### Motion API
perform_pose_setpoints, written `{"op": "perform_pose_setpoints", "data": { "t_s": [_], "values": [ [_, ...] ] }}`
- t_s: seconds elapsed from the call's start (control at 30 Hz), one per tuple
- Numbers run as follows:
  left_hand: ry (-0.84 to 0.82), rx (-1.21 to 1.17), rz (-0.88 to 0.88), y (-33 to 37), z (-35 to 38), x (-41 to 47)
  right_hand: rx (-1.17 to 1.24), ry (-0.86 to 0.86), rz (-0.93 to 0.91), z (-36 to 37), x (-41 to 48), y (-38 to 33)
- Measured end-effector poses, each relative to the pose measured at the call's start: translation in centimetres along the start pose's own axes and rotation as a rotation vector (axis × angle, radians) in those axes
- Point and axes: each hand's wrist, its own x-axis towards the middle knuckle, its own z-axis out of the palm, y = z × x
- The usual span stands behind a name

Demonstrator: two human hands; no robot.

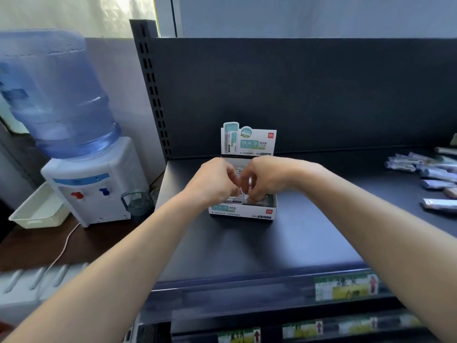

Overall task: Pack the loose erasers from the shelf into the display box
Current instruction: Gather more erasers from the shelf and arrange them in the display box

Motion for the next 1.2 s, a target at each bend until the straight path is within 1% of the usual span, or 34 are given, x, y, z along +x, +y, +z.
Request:
{"op": "perform_pose_setpoints", "data": {
  "t_s": [0.2,0.47,0.73,0.9,1.03,1.13,1.2],
  "values": [
    [-0.016,0.023,0.002,-0.5,-0.2,-0.3,-0.071,0.037,0.058,0.2,-0.2,-0.1],
    [-0.052,0.108,0.010,-0.5,-0.8,-0.9,0.046,0.100,0.074,0.6,-0.5,-0.2],
    [-0.086,0.086,0.003,-0.9,-1.0,-1.3,0.101,0.193,0.065,1.1,-0.3,0.0],
    [-0.074,0.123,-0.018,-0.2,-0.8,-1.6,0.140,0.234,0.016,1.1,-0.5,0.6],
    [-0.072,0.161,-0.063,0.7,-0.4,-2.1,0.147,0.231,-0.060,1.1,-0.7,1.1],
    [-0.012,0.128,-0.104,1.8,0.2,-2.3,0.164,0.247,-0.129,0.8,-1.4,1.9],
    [0.050,0.104,-0.098,3.0,0.6,-2.2,0.188,0.284,-0.165,0.3,-2.3,2.8]
  ]
}}
